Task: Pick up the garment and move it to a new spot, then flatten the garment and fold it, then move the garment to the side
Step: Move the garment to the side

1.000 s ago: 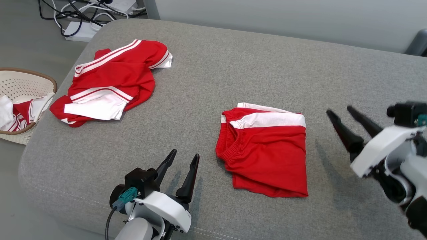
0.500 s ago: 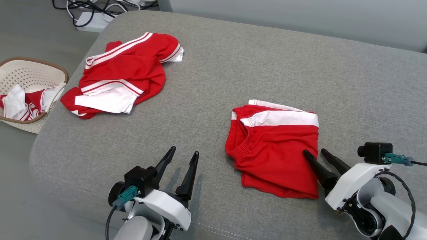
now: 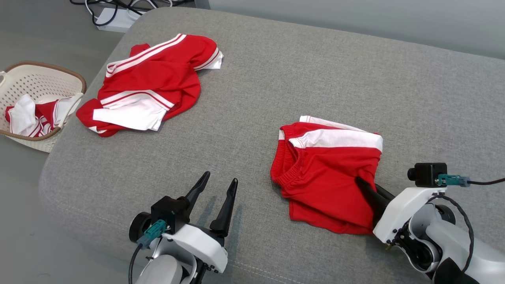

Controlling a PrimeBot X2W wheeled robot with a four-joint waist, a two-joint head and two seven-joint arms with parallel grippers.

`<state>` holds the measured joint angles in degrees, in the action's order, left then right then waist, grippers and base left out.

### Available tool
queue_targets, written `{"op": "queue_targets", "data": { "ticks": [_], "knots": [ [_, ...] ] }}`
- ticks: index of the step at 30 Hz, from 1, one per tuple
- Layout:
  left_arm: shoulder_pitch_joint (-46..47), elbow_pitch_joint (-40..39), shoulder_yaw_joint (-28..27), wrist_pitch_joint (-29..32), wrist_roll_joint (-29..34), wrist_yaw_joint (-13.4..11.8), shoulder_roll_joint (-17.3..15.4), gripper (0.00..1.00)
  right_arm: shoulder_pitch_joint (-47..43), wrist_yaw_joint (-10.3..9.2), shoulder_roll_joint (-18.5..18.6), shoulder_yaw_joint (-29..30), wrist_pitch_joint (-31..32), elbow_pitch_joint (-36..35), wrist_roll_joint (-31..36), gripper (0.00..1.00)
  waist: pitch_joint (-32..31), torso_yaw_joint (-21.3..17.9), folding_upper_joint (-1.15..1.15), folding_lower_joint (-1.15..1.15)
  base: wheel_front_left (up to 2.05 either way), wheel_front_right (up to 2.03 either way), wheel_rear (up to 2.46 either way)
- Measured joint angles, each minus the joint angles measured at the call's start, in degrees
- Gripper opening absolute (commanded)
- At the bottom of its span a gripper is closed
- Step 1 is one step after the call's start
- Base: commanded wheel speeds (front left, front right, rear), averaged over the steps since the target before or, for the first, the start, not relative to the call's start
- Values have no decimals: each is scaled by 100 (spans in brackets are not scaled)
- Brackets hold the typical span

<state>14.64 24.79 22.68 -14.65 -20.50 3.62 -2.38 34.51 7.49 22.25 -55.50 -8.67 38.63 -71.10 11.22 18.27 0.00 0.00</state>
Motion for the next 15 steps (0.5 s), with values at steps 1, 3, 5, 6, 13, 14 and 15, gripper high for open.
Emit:
{"op": "queue_targets", "data": {
  "ticks": [1,3,5,6,13,14,15],
  "knots": [
    [0,1,-1,0,16,0,-1,100,29,0,-4,-23,-12,30,0,0,-3,-10,0,0,0,0,0],
    [0,3,-7,0,48,-18,-2,100,44,0,2,-32,-85,88,0,0,-9,-42,0,0,0,0,0],
    [0,4,-25,0,114,-38,-1,100,44,1,22,-22,-167,113,-8,0,-31,-97,0,0,0,0,0],
    [0,5,-34,0,159,-44,-2,100,44,0,46,-9,-205,118,-13,0,-44,-131,0,0,0,0,0],
    [-1,35,-162,0,427,-48,-3,100,14,0,265,115,-397,148,-105,0,-170,-515,0,0,0,0,0],
    [-1,47,-178,0,461,-36,-4,100,3,1,282,119,-399,154,-105,0,-188,-592,0,0,0,0,0],
    [-1,55,-203,0,491,-31,-3,100,-1,0,300,127,-417,165,-104,0,-205,-678,0,0,0,0,0]
  ]
}}
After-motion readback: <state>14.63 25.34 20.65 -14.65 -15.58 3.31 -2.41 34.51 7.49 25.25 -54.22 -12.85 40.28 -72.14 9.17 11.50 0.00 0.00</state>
